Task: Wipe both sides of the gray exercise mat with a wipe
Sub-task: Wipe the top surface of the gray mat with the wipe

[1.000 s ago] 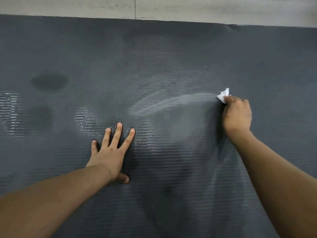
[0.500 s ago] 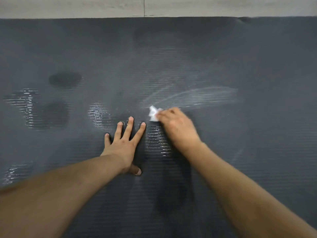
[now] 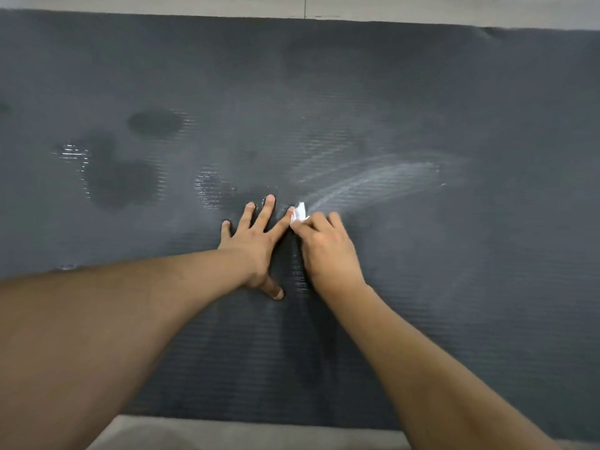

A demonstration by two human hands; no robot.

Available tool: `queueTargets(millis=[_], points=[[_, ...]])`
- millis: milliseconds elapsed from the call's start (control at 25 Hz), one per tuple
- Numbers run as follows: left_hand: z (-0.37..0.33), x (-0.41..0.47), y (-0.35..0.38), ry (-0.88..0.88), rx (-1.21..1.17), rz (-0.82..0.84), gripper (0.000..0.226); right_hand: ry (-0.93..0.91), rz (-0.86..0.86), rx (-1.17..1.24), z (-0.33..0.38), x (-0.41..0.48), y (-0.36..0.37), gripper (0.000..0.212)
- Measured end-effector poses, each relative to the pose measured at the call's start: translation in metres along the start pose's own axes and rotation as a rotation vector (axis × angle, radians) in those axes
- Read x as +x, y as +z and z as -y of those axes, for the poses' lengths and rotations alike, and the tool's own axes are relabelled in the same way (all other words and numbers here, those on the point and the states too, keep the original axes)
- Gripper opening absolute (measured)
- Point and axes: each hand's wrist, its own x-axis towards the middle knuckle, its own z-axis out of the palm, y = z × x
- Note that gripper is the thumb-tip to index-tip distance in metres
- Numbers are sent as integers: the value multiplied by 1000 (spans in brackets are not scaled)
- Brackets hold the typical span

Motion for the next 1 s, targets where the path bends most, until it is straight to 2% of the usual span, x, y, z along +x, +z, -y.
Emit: queueTargets(millis=[80, 160, 240, 280, 320, 400, 480, 560, 600, 640, 720, 760, 800, 840, 880, 960, 1000], points=[[0, -11, 3, -14, -4, -75, 150, -29, -11, -101, -39, 2, -14, 24], [-5, -28, 16, -68, -44, -199, 129, 200, 4, -233, -92, 2, -35, 28], [-10, -49, 42, -68, -51, -312, 93, 468, -67, -178, -122, -5, -48, 35], [-10, -58, 54, -44, -59, -313, 87, 551, -113, -134, -115, -7, -45, 34], [-8, -63, 64, -19, -78, -271, 94, 569, -130, -90, -92, -8, -39, 31], [-2, -67, 72, 16, -90, -150, 116, 376, -93, 13, -27, -16, -16, 27], [0, -62, 73, 21, -97, -121, 127, 22, -13, 57, 24, -35, 3, 27], [-2, -60, 74, 9, -94, -121, 129, -207, 20, 0, 12, -37, 0, 26], [-3, -59, 75, 0, -97, -119, 129, -180, -2, -49, -11, -33, -7, 25], [-4, -58, 75, -6, -100, -120, 128, -60, -15, -111, -37, -30, -17, 25], [-4, -57, 75, -10, -100, -123, 127, 341, -72, -171, -87, -27, -37, 30], [-4, -56, 75, -15, -99, -124, 127, 503, -120, -165, -94, -29, -39, 30], [-4, -56, 76, -19, -97, -122, 126, 581, -150, -153, -81, -31, -37, 28], [-4, -55, 75, -25, -94, -122, 126, 552, -133, -122, -53, -34, -29, 25], [-4, -55, 75, -32, -96, -120, 126, 436, -77, -64, -16, -40, -17, 23], [-5, -56, 74, -26, -124, -116, 122, 85, 69, 40, 52, -63, 2, 30], [-5, -56, 74, -22, -136, -116, 120, -63, 125, 43, 65, -74, 4, 29]])
